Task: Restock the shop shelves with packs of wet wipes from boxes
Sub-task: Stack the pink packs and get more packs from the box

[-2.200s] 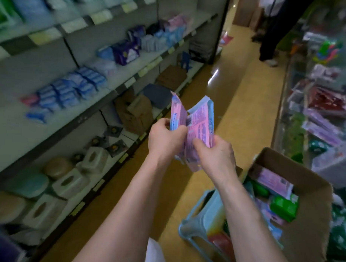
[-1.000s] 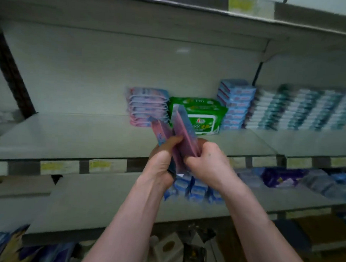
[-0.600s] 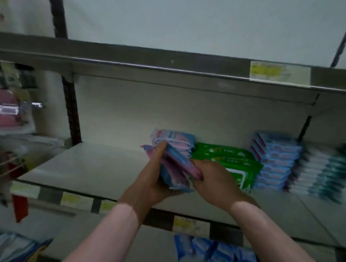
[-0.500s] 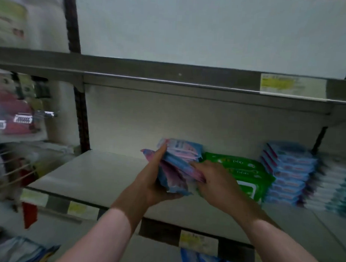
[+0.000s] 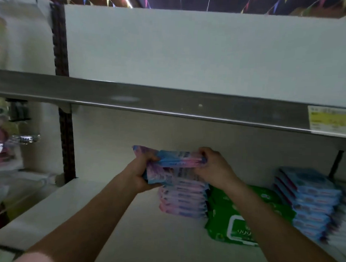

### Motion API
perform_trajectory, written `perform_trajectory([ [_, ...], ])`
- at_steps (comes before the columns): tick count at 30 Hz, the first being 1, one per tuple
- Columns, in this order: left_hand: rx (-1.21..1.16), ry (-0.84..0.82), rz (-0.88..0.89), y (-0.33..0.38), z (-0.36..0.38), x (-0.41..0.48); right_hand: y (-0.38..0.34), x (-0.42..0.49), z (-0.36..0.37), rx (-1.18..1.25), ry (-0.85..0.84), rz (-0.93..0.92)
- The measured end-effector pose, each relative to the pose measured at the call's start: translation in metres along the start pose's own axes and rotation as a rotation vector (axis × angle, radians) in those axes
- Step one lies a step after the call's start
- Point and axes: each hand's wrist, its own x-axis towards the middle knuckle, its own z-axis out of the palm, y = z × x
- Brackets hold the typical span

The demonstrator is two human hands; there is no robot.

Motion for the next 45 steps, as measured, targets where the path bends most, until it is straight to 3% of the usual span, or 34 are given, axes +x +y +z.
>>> perform_trajectory([
  [4,0.048,0.016,-0.026,0.007,-0.004,0.020,0.001,0.003,-0.006,0.535,-0.216,0.269],
  [6,0.086,0.034,-0.041,0.010,-0.007,0.027,0.004,0.006,-0.012,0.651,-0.281,0.325],
  [13,0.042,0.025,-0.095,0.011,0.000,0.038,0.020,0.027,-0.014,1.053,-0.281,0.440],
  [19,0.034,-0.032,-0.101,0.010,0.005,0.037,0.022,0.046,0.000,0.803,0.017,0.435],
  [25,0.041,0.019,-0.082,0.019,0.007,0.027,0.038,0.043,-0.013,0.870,-0.323,0.472],
  [34,0.038,-0.014,-0.086,0.011,0.026,0.026,0.017,0.037,0.008,0.873,-0.548,0.525],
  [36,0.035,-0.020,-0.088,0.007,0.020,0.024,0.014,0.034,0.009,0.933,-0.501,0.538],
  [42,-0.024,-0.055,-0.012,0.001,-0.017,0.017,0.025,0.025,0.016,1.163,-0.108,0.591],
  [45,0.013,-0.120,0.004,-0.001,-0.018,0.011,0.022,0.020,0.027,1.215,-0.008,0.601],
])
